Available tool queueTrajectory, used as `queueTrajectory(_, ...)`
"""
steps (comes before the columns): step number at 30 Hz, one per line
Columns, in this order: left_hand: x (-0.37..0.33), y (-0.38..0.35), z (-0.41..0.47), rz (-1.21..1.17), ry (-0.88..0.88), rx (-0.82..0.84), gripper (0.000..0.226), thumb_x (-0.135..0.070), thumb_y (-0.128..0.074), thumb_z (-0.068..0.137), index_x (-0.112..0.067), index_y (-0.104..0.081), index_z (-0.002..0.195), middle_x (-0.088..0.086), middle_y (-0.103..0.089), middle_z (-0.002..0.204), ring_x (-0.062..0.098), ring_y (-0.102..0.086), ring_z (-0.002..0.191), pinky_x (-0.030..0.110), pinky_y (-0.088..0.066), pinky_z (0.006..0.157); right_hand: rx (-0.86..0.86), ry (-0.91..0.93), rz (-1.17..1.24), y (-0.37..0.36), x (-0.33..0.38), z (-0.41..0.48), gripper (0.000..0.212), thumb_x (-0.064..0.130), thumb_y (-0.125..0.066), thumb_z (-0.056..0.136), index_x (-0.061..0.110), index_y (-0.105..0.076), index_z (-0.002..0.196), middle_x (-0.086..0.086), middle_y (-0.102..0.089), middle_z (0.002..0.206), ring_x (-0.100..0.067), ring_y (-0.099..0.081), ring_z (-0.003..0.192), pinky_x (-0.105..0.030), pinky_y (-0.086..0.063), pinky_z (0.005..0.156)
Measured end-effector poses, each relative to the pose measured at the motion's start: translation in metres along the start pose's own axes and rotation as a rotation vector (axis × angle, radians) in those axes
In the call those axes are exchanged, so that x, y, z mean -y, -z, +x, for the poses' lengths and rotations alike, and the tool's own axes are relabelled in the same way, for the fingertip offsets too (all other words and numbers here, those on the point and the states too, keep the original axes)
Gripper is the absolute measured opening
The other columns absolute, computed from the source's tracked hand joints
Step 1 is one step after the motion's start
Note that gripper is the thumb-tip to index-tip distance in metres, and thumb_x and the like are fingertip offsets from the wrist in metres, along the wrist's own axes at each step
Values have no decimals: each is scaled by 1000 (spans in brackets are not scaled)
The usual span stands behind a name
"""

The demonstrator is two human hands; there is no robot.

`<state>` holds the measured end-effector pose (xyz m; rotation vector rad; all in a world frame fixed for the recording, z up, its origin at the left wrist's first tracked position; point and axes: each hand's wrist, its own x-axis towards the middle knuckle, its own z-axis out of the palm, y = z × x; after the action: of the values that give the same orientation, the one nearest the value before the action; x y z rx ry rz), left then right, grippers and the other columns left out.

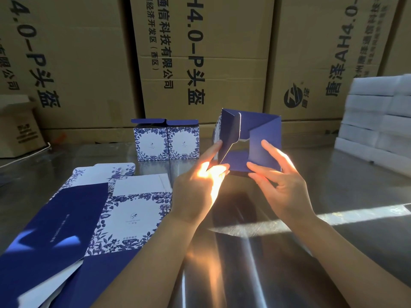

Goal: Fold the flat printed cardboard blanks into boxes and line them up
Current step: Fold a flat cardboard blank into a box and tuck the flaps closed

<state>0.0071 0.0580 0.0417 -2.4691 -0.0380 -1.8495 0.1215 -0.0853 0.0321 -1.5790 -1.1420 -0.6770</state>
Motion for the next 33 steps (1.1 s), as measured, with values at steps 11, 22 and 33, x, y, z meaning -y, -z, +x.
queueTrajectory(11, -3, -2, 0, -27, -56, -20, 12, -14, -80, 73, -22, -76, 82, 6, -63, 121, 14, -68, 67, 24, -50, 43, 9, -49, -1, 0, 5, -1, 24, 10, -73, 82, 22, -75, 103, 25, -40, 135, -3, -44, 124, 0, -28, 94)
queueTrajectory(22, -8, -3, -2, -58, 5, 42, 13, -15, -80, 72, -26, -76, 80, 7, -60, 124, 17, -67, 71, 19, -46, 47, -7, -122, 54, -8, 13, -5, 32, 19, -74, 81, 48, -68, 94, 37, -38, 133, -9, -41, 130, -5, -25, 101)
queueTrajectory(33, -7, -5, -4, -120, 50, 43, 12, -12, -79, 74, -14, -76, 85, 8, -59, 126, 17, -68, 72, 27, -55, 54, -20, -113, -11, -7, 10, -4, 25, 22, -73, 81, 45, -70, 92, 41, -37, 132, -7, -38, 132, -6, -23, 103)
